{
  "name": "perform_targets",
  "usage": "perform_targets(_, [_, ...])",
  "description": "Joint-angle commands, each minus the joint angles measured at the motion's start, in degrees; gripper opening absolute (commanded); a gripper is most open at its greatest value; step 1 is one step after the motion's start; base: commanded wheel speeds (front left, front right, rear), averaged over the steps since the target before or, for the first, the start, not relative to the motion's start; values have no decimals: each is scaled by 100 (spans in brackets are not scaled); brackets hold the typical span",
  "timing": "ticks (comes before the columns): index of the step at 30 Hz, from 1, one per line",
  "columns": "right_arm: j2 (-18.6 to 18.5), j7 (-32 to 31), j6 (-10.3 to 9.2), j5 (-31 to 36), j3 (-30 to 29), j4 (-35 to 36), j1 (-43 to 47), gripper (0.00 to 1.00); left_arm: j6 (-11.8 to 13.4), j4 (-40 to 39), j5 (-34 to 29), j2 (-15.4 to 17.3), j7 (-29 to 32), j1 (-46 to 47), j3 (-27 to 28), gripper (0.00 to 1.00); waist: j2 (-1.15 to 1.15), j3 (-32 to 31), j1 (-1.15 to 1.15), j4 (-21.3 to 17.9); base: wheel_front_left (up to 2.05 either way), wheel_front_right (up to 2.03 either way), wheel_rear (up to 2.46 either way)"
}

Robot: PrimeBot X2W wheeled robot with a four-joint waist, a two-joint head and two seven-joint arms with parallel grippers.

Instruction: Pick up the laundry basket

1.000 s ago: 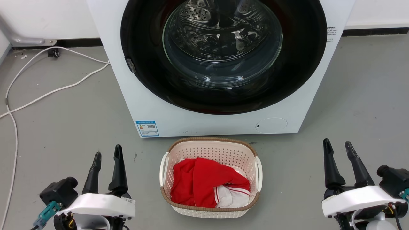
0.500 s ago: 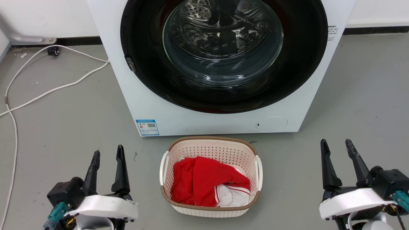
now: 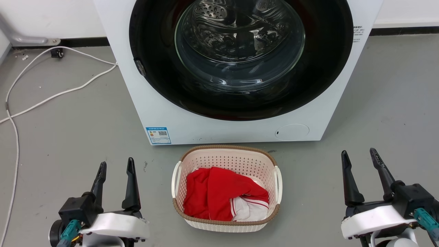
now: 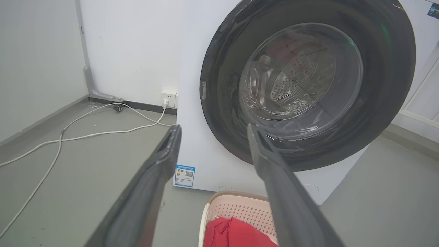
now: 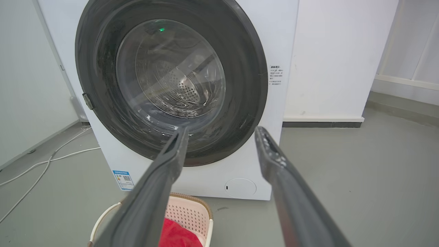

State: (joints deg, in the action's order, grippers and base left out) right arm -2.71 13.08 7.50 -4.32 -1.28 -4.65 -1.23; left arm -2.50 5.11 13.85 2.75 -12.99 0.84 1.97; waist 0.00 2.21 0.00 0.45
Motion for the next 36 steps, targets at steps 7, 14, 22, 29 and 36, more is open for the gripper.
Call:
perform_targets(7, [-27, 107, -2, 388, -7, 24, 34, 100, 39, -27, -373, 20, -113, -75, -1, 100, 0, 13, 0, 0, 0, 0, 0])
perform_targets(14, [-29, 198, -2, 760, -24, 19, 67, 100, 59, -8, -730, 20, -207, -129, -19, 100, 0, 22, 0, 14, 0, 0, 0])
perform_targets(22, [-28, 216, -2, 828, -36, 2, 78, 100, 86, 0, -797, 21, -224, -141, -30, 100, 0, 27, 0, 19, 0, 0, 0])
perform_targets(29, [-28, 216, -2, 803, -54, -29, 69, 100, 98, 23, -794, 20, -224, -157, -22, 100, 0, 37, 0, 13, 0, 0, 0])
perform_targets(36, [-28, 215, -2, 768, -58, -28, 67, 100, 86, 40, -779, 20, -224, -162, -20, 100, 0, 47, 0, 13, 0, 0, 0])
